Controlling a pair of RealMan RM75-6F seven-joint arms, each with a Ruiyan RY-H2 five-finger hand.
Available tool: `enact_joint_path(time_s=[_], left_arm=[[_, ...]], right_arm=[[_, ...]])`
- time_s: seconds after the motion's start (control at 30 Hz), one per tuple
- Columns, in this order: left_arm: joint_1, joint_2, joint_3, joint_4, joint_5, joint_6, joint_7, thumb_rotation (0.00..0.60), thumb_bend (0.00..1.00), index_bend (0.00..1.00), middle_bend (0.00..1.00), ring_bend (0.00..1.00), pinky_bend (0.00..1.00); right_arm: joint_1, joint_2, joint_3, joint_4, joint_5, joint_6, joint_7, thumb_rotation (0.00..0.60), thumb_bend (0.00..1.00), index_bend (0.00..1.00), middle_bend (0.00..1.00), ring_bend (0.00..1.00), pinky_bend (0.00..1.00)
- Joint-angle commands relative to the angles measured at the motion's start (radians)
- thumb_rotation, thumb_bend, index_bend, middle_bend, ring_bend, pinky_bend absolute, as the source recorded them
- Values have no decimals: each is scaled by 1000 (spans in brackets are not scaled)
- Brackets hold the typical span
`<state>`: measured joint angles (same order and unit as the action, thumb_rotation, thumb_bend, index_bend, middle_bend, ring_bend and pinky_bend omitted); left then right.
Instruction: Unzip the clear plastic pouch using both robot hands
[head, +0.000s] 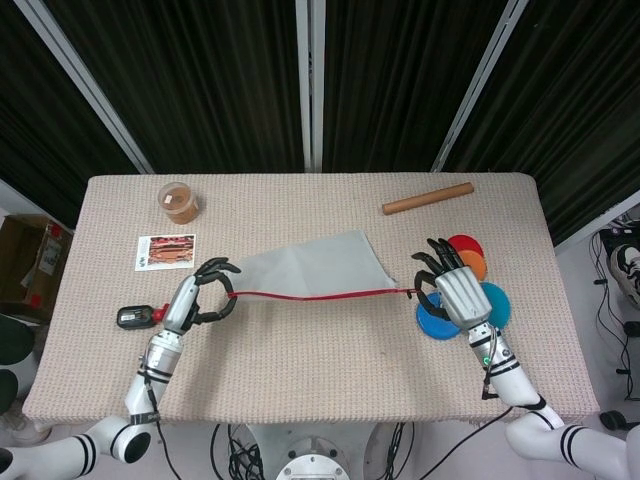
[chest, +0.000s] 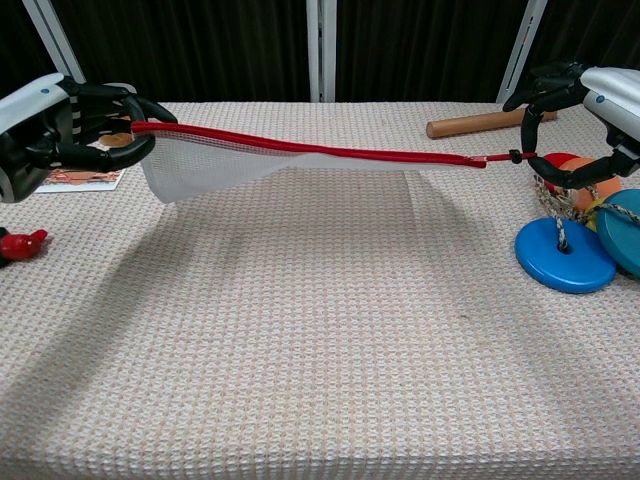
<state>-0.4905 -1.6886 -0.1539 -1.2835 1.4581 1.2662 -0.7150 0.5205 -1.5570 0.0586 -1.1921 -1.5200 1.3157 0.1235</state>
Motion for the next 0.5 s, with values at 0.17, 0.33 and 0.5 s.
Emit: enact_joint_path(time_s=[0.17, 0.33, 0.5], left_arm=[[0, -5, -9, 12, -14, -7, 4, 600, 513, 715, 319, 161, 180], [0, -5, -6, 26, -13, -13, 13, 600, 513, 708, 315, 160, 180], [-20, 49, 39, 23, 24, -63, 140, 600, 428, 376, 218, 123, 175]], right_arm=[[-5, -5, 9, 12, -4, -2, 8, 600, 539, 809, 213, 0, 0], [-12, -9, 9, 17, -3, -11, 21, 600, 535, 802, 209, 0, 0], [-7, 12, 2, -16, 12, -68, -1, 600, 306, 447, 111, 0, 0]])
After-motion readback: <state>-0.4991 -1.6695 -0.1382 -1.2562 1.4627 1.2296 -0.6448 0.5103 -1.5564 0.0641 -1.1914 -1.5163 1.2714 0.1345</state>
